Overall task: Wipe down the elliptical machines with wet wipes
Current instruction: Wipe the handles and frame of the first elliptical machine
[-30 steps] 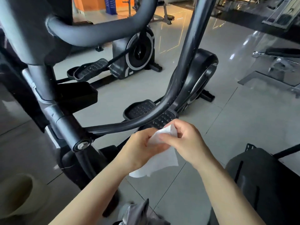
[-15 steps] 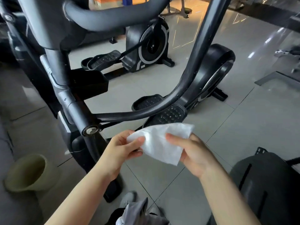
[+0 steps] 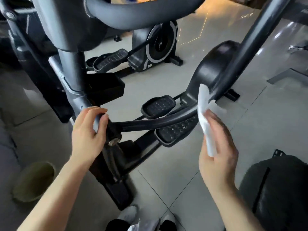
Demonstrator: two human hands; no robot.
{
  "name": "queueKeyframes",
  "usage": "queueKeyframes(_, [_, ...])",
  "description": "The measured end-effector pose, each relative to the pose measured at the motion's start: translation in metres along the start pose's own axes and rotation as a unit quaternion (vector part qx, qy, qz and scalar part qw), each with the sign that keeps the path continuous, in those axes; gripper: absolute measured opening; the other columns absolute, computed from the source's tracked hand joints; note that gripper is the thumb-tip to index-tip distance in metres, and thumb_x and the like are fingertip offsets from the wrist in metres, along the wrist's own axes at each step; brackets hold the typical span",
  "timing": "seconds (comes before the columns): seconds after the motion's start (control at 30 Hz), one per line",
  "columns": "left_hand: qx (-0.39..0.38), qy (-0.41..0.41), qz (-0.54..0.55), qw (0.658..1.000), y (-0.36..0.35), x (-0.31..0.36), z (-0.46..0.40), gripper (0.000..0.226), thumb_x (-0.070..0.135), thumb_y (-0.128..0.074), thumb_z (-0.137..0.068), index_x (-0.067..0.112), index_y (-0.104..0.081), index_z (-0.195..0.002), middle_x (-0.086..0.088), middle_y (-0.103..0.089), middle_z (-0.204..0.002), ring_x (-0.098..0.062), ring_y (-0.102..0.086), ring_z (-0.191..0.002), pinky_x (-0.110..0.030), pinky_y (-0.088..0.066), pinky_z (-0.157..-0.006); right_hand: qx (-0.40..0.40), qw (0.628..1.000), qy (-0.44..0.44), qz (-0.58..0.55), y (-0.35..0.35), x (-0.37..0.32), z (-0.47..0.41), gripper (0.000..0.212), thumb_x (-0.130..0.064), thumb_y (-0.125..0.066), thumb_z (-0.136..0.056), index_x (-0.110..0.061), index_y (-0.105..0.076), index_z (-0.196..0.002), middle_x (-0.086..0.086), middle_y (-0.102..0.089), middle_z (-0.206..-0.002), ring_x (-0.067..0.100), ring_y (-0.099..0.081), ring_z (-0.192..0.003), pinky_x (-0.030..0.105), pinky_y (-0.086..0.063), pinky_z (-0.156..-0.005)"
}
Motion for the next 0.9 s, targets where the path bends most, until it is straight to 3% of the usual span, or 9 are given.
queueKeyframes(0.1, [-0.074,-0.073,-0.002,0.995,-0.031,-0.018,-0.028,0.029,0.018,-0.041,-0.100,0.006,-0.060,-0.119,-0.009,-0.063,-0.117,-0.027,-0.055,-0.111,-0.044,-0.037,-0.104,-0.141,0.979,0.078,0.124,-0.105,0.002,0.000,0.034,0.000,-0.055,-0.087,-0.005,-0.066,-0.118,0.009,-0.062,-0.128,0.025,-0.052,-0.125,0.034,-0.035,-0.111])
queueKeyframes(0.17, [-0.105,-0.090,0.009,0.990,-0.046,-0.024,-0.030,0.033,0.021,-0.039,-0.100,0.008,-0.060,-0.121,-0.002,-0.065,-0.099,-0.026,-0.060,-0.099,-0.050,-0.032,-0.110,-0.226,0.954,0.066,0.184,-0.166,0.010,0.025,0.052,0.007,-0.063,-0.071,-0.005,-0.064,-0.122,0.010,-0.062,-0.130,0.026,-0.050,-0.127,0.040,-0.028,-0.115])
queueKeyframes(0.23, [-0.105,-0.100,0.017,0.989,-0.051,-0.027,-0.030,0.033,0.022,-0.039,-0.099,0.009,-0.060,-0.121,0.008,-0.055,-0.081,-0.025,-0.060,-0.085,-0.052,-0.035,-0.108,-0.227,0.955,0.043,0.184,-0.191,0.000,0.041,0.052,-0.001,-0.052,-0.077,-0.005,-0.061,-0.128,0.009,-0.058,-0.136,0.025,-0.047,-0.132,0.045,-0.027,-0.116])
queueKeyframes(0.37, [-0.105,-0.116,0.019,0.988,-0.054,-0.030,-0.030,0.032,0.022,-0.041,-0.099,0.008,-0.063,-0.115,0.000,-0.072,-0.103,-0.024,-0.066,-0.086,-0.055,-0.044,-0.095,-0.233,0.952,0.116,0.159,-0.213,-0.036,0.059,0.053,-0.007,-0.038,-0.086,-0.008,-0.056,-0.136,0.006,-0.054,-0.142,0.021,-0.041,-0.138,0.039,-0.025,-0.119])
queueKeyframes(0.43, [-0.111,-0.130,0.009,0.985,-0.054,-0.029,-0.027,0.033,0.026,-0.042,-0.098,0.010,-0.064,-0.116,-0.001,-0.072,-0.104,-0.025,-0.067,-0.090,-0.053,-0.043,-0.098,-0.230,0.940,0.155,0.198,-0.210,-0.030,0.063,0.055,-0.004,-0.034,-0.088,-0.010,-0.053,-0.139,0.005,-0.051,-0.145,0.020,-0.039,-0.140,0.036,-0.024,-0.120])
queueKeyframes(0.57, [-0.153,-0.190,-0.035,0.969,-0.060,-0.011,-0.021,0.040,0.038,-0.038,-0.096,0.017,-0.062,-0.120,0.001,-0.068,-0.115,-0.024,-0.065,-0.100,-0.047,-0.034,-0.104,-0.183,0.922,0.142,0.309,-0.165,0.015,0.043,0.060,0.003,-0.032,-0.083,-0.007,-0.050,-0.139,0.008,-0.051,-0.144,0.021,-0.037,-0.139,0.033,-0.017,-0.121])
queueKeyframes(0.73, [-0.208,-0.279,-0.025,0.937,-0.081,0.024,-0.009,0.042,0.035,-0.030,-0.100,0.022,-0.053,-0.133,0.003,-0.060,-0.129,-0.021,-0.060,-0.115,-0.052,-0.038,-0.104,-0.188,0.853,0.165,0.459,-0.098,0.052,-0.008,0.062,0.002,-0.034,-0.081,-0.010,-0.050,-0.140,0.006,-0.050,-0.145,0.022,-0.041,-0.136,0.033,-0.014,-0.122])
queueKeyframes(0.9, [-0.218,-0.289,-0.023,0.932,-0.086,0.028,-0.012,0.048,0.039,-0.028,-0.099,0.020,-0.054,-0.134,0.000,-0.063,-0.127,-0.024,-0.061,-0.114,-0.049,-0.046,-0.098,-0.185,0.756,0.221,0.587,-0.046,0.040,-0.077,0.054,-0.038,-0.043,-0.098,-0.006,-0.050,-0.141,0.011,-0.045,-0.150,0.024,-0.041,-0.140,0.039,-0.022,-0.120])
Point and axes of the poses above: each hand's wrist, its own z-axis away from the middle knuckle, its own y-axis out of the back of the hand, x = y × z, the point moved 10 cm from there along -z, towards the middle knuckle
